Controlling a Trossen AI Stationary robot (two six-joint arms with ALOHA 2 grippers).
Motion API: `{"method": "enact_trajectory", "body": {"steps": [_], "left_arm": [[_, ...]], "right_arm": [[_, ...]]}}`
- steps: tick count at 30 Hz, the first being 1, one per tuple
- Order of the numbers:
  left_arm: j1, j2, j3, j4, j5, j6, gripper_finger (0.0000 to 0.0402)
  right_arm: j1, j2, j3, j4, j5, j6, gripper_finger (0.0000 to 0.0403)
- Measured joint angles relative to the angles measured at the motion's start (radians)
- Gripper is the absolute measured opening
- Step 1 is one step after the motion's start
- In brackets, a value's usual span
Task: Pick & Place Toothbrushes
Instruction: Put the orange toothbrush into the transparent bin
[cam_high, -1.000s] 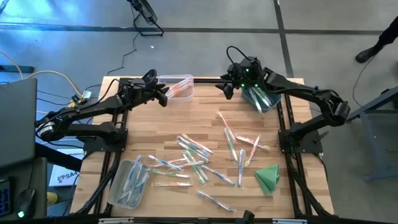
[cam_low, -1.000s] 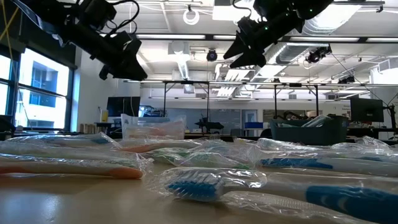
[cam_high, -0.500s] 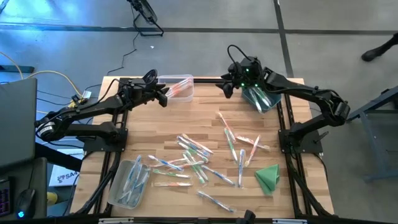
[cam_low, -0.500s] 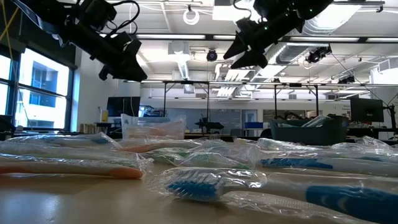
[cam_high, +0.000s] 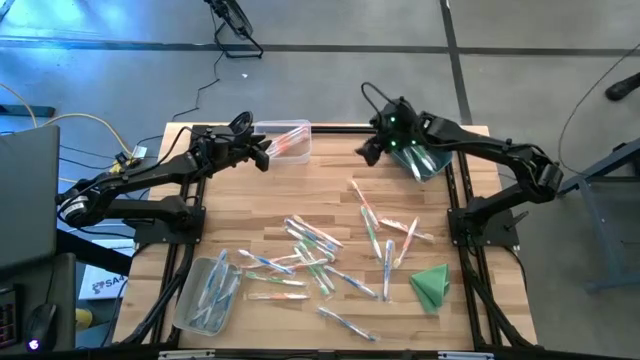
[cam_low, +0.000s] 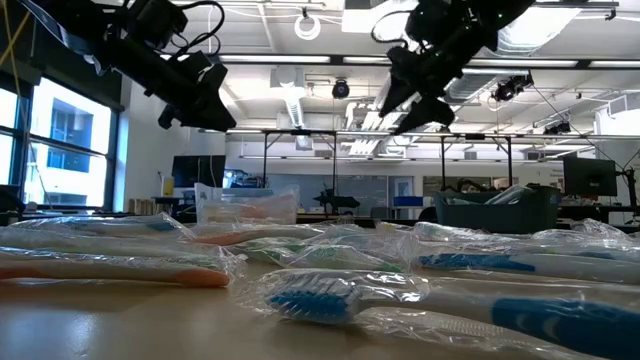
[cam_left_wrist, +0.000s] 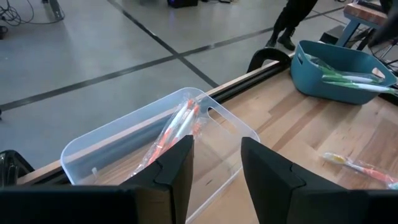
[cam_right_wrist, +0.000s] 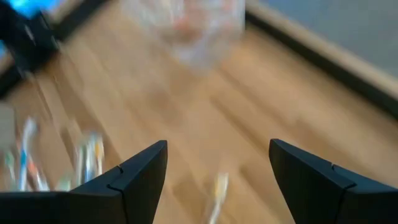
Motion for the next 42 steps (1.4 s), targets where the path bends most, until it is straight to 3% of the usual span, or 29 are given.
{"method": "enact_trajectory", "body": {"steps": [6,17,42], "left_arm": [[0.000,0.000,0.000,0.000,-0.003,-0.008,0.0132],[0.000,0.000,0.000,0.000,-0.003,-0.008,0.0132],[-0.002,0.000,0.001,0.000,-0.002,-0.065,0.0132]], "right_arm": [[0.052,0.000,0.000,-0.175,0.030,0.009,0.0274],[0.160,0.042,0.000,-0.151,0.237,0.153,0.0274],[0.243,0.430,0.000,-0.078,0.202,0.155,0.0274]]}}
